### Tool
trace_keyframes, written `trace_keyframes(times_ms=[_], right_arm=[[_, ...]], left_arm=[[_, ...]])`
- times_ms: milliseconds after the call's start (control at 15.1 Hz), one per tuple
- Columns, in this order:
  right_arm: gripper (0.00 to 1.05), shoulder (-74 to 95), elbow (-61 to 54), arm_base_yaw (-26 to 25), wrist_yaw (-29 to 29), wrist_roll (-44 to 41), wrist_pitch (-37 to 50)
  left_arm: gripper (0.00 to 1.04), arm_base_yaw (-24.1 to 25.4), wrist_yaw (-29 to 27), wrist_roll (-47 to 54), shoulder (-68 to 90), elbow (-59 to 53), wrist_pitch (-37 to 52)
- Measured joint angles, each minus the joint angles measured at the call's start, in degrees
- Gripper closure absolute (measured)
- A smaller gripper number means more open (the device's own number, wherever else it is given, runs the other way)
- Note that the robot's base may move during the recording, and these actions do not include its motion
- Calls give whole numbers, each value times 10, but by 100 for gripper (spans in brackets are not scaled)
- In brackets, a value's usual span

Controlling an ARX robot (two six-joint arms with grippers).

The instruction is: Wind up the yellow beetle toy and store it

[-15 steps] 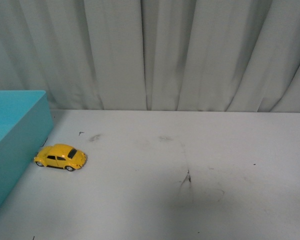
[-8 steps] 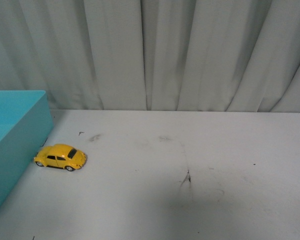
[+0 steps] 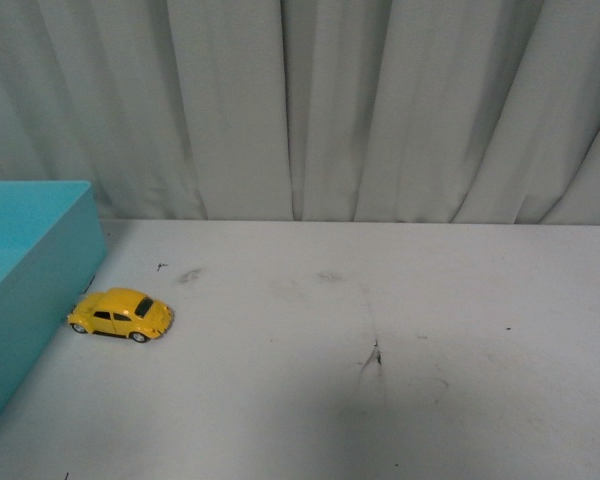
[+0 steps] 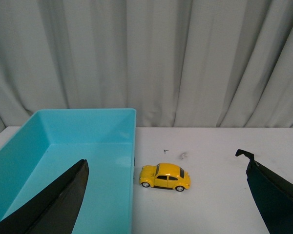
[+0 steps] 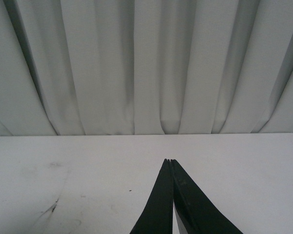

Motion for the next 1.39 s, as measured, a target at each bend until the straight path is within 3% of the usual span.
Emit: trace_keyframes(times_ms=[463, 529, 727, 793, 1123, 1189, 1256, 1322, 1388], right_arm=[[103, -83, 0, 0, 0, 0, -83], [103, -146, 0, 0, -2, 0, -176], [103, -182, 0, 0, 0, 0, -185], [98, -182, 0, 0, 0, 0, -185], [30, -182, 0, 0, 0, 0, -185], [21, -182, 0, 0, 0, 0, -185], [19, -182, 0, 0, 0, 0, -185], [6, -182, 0, 0, 0, 0, -185], [6, -182, 0, 0, 0, 0, -185]], left_arm=[[7, 0, 0, 0, 0, 0, 0], [7, 0, 0, 0, 0, 0, 0], [7, 0, 0, 0, 0, 0, 0], [7, 0, 0, 0, 0, 0, 0], [7, 0, 0, 0, 0, 0, 0], [7, 0, 0, 0, 0, 0, 0], [7, 0, 0, 0, 0, 0, 0], [7, 0, 0, 0, 0, 0, 0], [7, -6, -17, -14, 7, 8, -32]])
